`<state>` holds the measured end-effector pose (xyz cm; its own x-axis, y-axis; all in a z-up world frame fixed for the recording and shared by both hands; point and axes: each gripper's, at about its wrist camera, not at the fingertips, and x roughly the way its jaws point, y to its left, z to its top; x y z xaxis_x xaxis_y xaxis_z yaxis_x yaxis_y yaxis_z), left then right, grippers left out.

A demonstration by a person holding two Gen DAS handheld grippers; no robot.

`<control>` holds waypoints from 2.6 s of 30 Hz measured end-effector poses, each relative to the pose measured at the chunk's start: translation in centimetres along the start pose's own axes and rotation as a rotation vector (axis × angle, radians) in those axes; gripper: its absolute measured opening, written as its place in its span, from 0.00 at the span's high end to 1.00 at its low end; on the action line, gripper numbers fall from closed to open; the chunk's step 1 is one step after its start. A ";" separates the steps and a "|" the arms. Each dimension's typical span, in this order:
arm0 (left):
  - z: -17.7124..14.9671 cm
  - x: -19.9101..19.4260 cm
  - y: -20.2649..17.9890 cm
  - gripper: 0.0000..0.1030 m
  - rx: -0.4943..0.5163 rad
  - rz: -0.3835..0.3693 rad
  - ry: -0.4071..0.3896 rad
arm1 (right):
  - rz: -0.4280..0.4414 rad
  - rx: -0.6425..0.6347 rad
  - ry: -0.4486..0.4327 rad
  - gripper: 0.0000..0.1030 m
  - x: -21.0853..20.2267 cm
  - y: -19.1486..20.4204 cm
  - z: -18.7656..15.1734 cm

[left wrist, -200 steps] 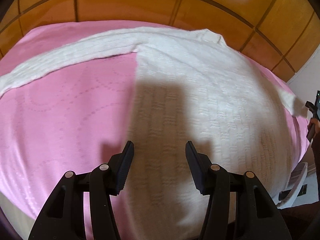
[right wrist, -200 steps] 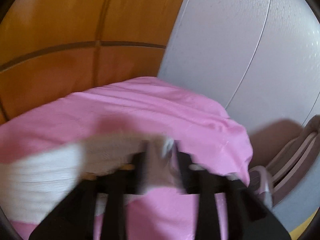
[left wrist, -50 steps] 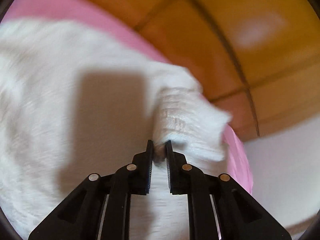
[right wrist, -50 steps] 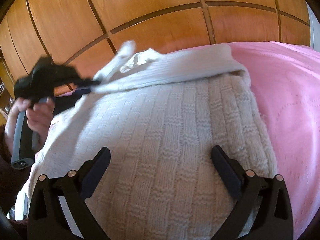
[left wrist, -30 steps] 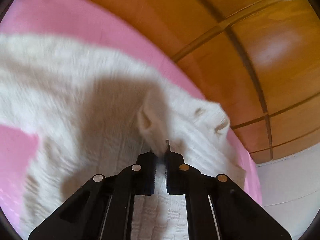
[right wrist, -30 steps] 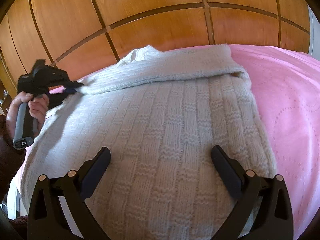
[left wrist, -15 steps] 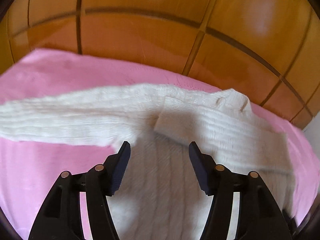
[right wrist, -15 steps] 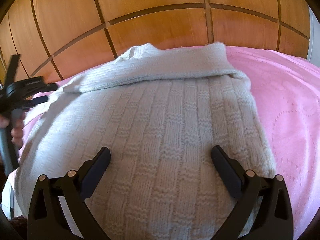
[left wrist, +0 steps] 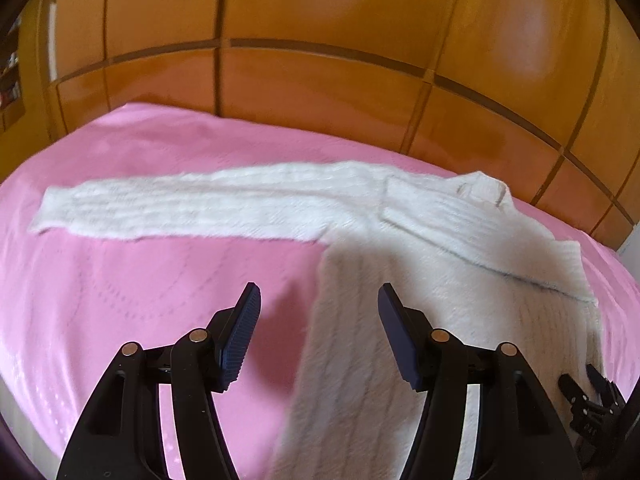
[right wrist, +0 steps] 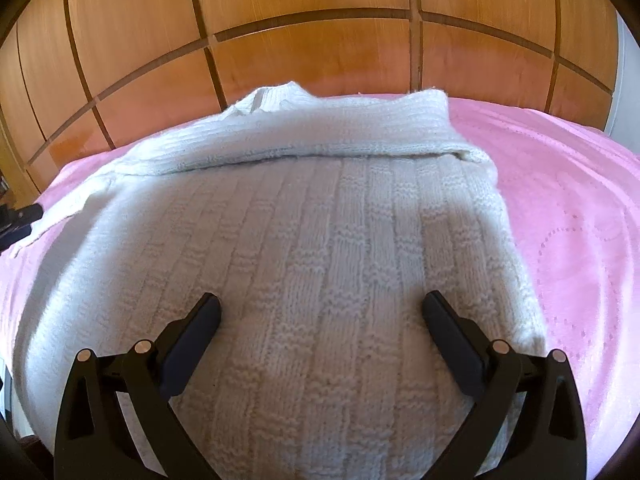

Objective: Fold small clothes

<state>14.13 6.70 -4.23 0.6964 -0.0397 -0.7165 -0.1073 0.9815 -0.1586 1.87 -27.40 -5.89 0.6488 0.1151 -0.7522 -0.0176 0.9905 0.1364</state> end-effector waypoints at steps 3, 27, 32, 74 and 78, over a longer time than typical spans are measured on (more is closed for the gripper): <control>-0.4 -0.1 1.7 0.28 -0.042 0.014 -0.001 | -0.014 -0.005 0.001 0.02 0.0 0.1 -0.1; 1.2 1.7 33.8 0.59 -0.980 -0.036 -0.029 | -0.051 -0.020 0.004 0.02 0.0 0.6 -0.1; 3.3 3.2 34.2 0.84 -0.972 -0.012 -0.037 | -0.057 -0.024 0.008 0.02 0.1 0.6 0.0; -7.0 0.3 0.5 0.53 0.095 -0.309 0.108 | 0.449 0.116 0.235 0.45 4.5 12.0 6.7; -7.2 0.7 0.4 0.53 0.112 -0.300 0.095 | 0.462 0.111 0.280 0.45 8.4 16.0 8.4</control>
<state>9.43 5.67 -9.66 0.6155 -0.3423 -0.7099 0.1753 0.9377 -0.3001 13.45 -11.22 -4.58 0.3650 0.5666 -0.7388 -0.1619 0.8200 0.5489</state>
